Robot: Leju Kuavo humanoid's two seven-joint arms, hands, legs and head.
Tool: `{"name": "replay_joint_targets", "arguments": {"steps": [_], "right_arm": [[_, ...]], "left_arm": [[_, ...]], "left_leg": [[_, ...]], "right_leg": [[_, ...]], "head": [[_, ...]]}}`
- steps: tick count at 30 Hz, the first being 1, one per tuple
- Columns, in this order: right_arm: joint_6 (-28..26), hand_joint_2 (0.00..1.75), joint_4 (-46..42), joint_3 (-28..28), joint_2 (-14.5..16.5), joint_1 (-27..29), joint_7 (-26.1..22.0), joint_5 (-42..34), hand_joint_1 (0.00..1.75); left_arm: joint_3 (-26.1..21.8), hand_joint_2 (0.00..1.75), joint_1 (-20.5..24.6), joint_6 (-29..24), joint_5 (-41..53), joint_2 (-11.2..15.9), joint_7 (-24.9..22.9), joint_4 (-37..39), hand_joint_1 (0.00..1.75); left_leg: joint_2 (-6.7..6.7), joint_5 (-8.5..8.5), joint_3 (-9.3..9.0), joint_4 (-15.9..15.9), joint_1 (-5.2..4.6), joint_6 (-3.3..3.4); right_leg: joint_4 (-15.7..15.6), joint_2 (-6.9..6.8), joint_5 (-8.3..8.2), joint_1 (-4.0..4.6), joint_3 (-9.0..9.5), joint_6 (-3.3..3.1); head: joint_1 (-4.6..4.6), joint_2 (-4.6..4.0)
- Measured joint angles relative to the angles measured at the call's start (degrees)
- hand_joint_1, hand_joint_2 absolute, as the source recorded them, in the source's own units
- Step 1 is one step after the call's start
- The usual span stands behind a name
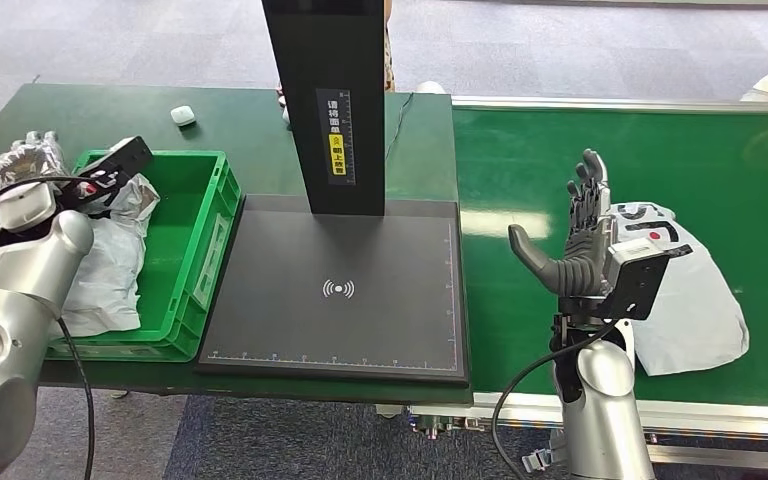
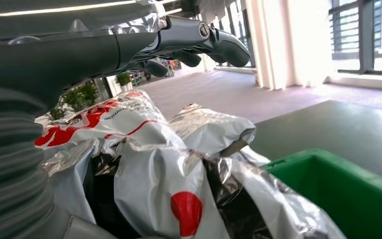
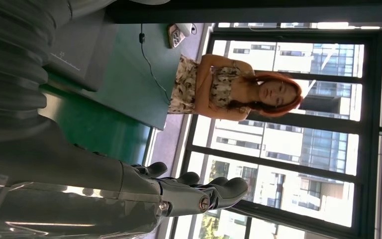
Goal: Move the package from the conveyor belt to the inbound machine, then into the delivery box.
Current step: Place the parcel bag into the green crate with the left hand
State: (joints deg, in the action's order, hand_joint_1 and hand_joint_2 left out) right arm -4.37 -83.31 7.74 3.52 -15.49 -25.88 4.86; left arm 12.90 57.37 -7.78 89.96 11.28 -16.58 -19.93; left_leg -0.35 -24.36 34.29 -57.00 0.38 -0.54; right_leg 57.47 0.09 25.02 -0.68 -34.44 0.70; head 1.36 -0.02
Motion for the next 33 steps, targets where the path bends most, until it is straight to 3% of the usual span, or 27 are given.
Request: {"name": "replay_joint_targets", "arguments": {"steps": [8,11,16,21,25,30,33], "right_arm": [[-0.94,1.75,-1.05,-0.03,-0.41,0.69,0.02,-0.28,0.0],[-0.98,1.75,-1.49,-0.06,-0.46,1.23,0.04,-0.3,0.0],[-1.35,1.75,-2.18,-0.2,-0.76,2.19,-0.09,-0.28,0.0],[-1.73,1.75,-2.37,-0.33,-0.79,2.49,-0.42,0.02,0.0],[-1.63,1.75,-2.37,-0.33,-0.82,2.41,-0.54,0.13,0.0],[-1.62,1.75,-2.35,-0.32,-0.91,2.35,-0.66,0.16,0.0],[-1.01,1.75,-2.22,-0.08,-0.94,2.12,-0.75,0.15,0.0]], "left_arm": [[-0.22,1.75,0.02,-14.58,-2.25,-2.95,9.33,-2.25,0.0],[-0.41,1.75,-0.05,-16.55,-3.62,-4.21,11.45,-3.44,0.0],[-1.44,1.75,-1.85,-23.29,-12.66,-7.17,23.55,-9.51,0.0],[1.77,1.75,-8.23,-18.65,-26.19,-10.53,29.86,-24.77,0.0],[5.49,1.75,-14.07,-11.85,-44.55,-11.65,35.58,-36.82,0.0],[7.9,1.75,-18.3,-7.89,-52.71,-11.85,38.14,-45.3,0.0],[8.21,1.75,-20.57,1.36,-66.51,-12.1,41.27,-48.35,0.0]], "left_leg": [[-0.01,-0.01,0.01,-0.03,0.0,0.01],[0.03,-0.02,0.0,-0.03,-0.04,0.01],[-0.02,-0.02,0.01,-0.04,-0.05,0.02],[-0.01,-0.07,0.05,-0.04,-0.07,0.05],[0.01,-0.09,0.05,-0.04,-0.09,0.08],[0.0,-0.09,0.05,-0.01,-0.08,0.08],[0.0,-0.09,0.04,0.0,-0.08,0.08]], "right_leg": [[0.0,-0.01,-0.01,-0.04,0.01,0.01],[-0.01,0.06,-0.01,-0.05,-0.02,0.01],[-0.01,-0.01,-0.01,-0.05,-0.02,0.01],[-0.02,0.01,0.0,-0.07,-0.02,0.02],[-0.03,0.03,0.0,-0.07,-0.02,0.02],[-0.03,0.02,0.01,-0.05,-0.03,0.02],[-0.03,0.02,0.01,-0.05,-0.02,0.02]], "head": [[-0.01,0.0],[-0.01,0.0],[-0.01,0.0],[-0.02,0.0],[-0.02,0.0],[0.0,0.0],[0.0,0.0]]}}
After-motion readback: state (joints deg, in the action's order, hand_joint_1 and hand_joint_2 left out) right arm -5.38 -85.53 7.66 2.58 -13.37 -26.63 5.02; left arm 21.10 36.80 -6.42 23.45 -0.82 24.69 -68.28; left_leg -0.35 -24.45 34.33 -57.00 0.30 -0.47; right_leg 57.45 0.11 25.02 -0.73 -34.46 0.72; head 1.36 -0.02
